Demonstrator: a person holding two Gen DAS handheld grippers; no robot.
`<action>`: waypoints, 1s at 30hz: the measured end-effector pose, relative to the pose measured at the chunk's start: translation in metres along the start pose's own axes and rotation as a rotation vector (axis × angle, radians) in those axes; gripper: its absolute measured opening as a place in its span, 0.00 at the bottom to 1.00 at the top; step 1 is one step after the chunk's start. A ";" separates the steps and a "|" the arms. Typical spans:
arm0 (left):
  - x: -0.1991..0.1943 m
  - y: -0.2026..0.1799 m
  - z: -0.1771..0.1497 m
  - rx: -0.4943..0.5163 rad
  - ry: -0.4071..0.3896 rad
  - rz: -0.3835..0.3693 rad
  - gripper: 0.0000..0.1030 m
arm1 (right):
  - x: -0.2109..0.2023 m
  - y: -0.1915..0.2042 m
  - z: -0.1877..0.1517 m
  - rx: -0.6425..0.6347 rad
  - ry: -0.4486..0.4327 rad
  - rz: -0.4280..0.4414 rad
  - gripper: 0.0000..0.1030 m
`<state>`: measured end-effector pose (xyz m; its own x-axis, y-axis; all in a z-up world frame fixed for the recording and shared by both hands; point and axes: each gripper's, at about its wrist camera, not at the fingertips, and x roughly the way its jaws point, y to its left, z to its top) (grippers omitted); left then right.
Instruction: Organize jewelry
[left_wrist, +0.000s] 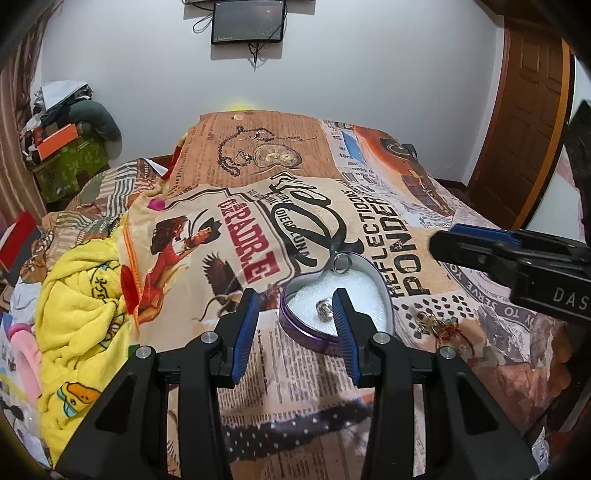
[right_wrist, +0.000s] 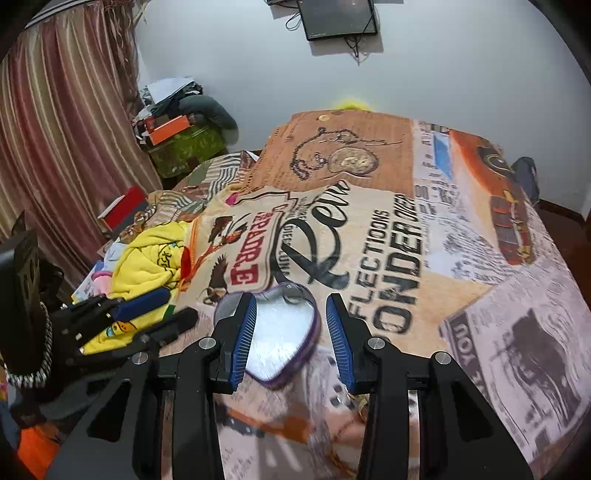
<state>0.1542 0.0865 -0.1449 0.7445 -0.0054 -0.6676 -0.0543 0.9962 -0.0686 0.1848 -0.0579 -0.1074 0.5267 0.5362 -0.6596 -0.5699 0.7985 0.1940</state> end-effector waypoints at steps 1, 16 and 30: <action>-0.002 -0.001 -0.001 0.001 0.002 0.000 0.39 | -0.005 -0.003 -0.003 0.004 0.002 -0.008 0.35; -0.013 -0.048 -0.019 0.044 0.071 -0.055 0.41 | -0.048 -0.059 -0.053 0.109 0.054 -0.132 0.35; 0.049 -0.114 -0.037 0.085 0.245 -0.229 0.35 | -0.047 -0.103 -0.100 0.201 0.158 -0.155 0.35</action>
<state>0.1724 -0.0302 -0.1968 0.5483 -0.2400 -0.8011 0.1590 0.9704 -0.1819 0.1560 -0.1930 -0.1685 0.4840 0.3671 -0.7943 -0.3457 0.9141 0.2118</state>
